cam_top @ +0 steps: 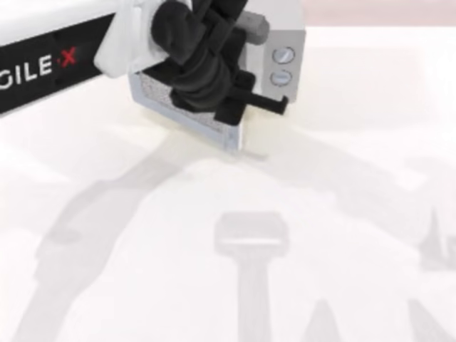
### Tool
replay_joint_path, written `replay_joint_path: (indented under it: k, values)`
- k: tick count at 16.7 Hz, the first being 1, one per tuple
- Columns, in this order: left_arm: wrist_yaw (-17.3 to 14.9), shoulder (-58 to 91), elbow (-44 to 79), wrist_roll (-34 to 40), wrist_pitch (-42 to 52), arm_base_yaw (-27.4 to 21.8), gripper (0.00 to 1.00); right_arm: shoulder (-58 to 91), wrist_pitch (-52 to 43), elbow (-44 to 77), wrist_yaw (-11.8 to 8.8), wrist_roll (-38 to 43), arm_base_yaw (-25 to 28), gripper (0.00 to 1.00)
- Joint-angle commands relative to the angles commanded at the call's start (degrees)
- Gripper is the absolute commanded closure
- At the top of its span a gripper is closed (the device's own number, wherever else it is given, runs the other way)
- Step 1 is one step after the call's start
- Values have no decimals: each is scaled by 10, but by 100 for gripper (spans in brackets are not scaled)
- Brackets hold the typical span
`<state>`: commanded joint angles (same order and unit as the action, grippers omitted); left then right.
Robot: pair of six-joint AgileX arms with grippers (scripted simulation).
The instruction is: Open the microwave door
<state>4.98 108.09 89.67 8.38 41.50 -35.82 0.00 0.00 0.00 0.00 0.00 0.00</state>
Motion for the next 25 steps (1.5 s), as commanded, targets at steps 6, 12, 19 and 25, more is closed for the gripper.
replay_joint_path:
  k: [6, 12, 19, 25]
  values:
    - [0, 0, 0, 0, 0, 0, 100, 0, 0, 0, 0, 0, 0, 0]
    - [0, 0, 0, 0, 0, 0, 100, 0, 0, 0, 0, 0, 0, 0]
    - [-30, -33, -40, -52, -13, 14, 100, 0, 0, 0, 0, 0, 0, 0]
    - [-39, -41, -53, -67, -16, 19, 100, 0, 0, 0, 0, 0, 0, 0]
